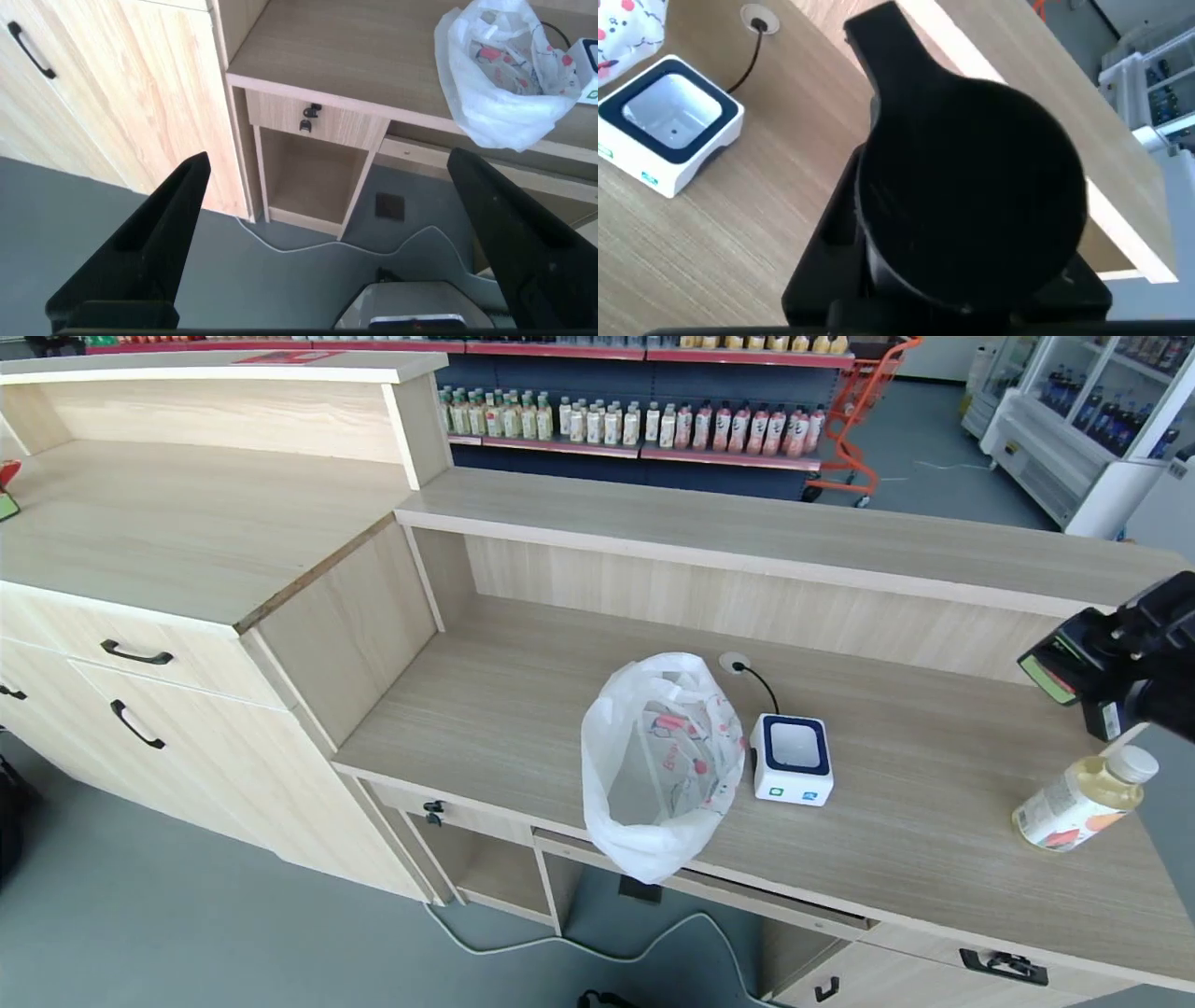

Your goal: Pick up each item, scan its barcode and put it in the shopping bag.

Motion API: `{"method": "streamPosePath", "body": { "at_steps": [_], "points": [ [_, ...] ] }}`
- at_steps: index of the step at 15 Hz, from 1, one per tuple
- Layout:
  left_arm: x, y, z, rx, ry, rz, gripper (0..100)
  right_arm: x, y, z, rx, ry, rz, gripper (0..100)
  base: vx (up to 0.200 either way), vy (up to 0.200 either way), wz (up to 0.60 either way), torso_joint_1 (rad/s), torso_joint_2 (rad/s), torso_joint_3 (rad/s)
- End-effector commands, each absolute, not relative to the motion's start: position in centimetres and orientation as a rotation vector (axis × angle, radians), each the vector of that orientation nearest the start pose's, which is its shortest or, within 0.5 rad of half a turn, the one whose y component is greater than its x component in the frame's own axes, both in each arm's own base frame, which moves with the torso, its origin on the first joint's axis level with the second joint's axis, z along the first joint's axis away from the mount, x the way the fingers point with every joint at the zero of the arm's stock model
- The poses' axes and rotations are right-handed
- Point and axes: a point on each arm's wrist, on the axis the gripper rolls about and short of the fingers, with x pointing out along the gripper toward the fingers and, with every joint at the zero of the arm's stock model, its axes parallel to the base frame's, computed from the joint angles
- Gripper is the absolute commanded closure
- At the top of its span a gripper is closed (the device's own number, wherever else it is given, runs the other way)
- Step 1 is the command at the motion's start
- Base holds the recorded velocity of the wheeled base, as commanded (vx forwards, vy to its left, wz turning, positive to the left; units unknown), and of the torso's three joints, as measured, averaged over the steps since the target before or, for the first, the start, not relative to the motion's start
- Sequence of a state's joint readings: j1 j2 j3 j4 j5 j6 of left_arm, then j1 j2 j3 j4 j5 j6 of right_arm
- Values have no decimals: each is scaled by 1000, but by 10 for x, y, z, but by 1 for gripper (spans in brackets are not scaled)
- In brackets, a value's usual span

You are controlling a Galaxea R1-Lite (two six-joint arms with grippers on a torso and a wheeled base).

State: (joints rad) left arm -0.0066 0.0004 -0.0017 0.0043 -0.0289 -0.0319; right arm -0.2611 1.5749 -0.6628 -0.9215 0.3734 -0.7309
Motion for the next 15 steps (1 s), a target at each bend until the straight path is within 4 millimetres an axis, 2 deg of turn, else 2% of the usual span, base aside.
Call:
{"method": "streamPosePath", "body": {
  "at_steps": [1, 2, 5, 10, 13, 15],
  "points": [
    [-23, -1, 75, -32, 4, -35, 0, 265, -47, 220, -741, -99, 132, 100, 0, 0, 600, 7, 2, 2],
    [-23, -1, 75, -32, 4, -35, 0, 271, -34, 216, -719, -101, 176, 100, 0, 0, 600, 17, 2, -2],
    [-23, -1, 76, -32, 2, -35, 0, 292, 7, 190, -556, -45, 356, 100, 0, 0, 0, 0, 0, 0],
    [-23, -1, 75, -32, 4, -35, 0, 331, 33, 116, -442, 128, 474, 100, 0, 0, 0, 0, 0, 0],
    [-23, -1, 75, -32, 4, -35, 0, 348, 39, 78, -412, 201, 501, 100, 0, 0, 0, 0, 0, 0],
    [-23, -1, 75, -32, 4, -35, 0, 363, 41, 63, -413, 200, 501, 100, 0, 0, 0, 0, 0, 0]
  ]
}}
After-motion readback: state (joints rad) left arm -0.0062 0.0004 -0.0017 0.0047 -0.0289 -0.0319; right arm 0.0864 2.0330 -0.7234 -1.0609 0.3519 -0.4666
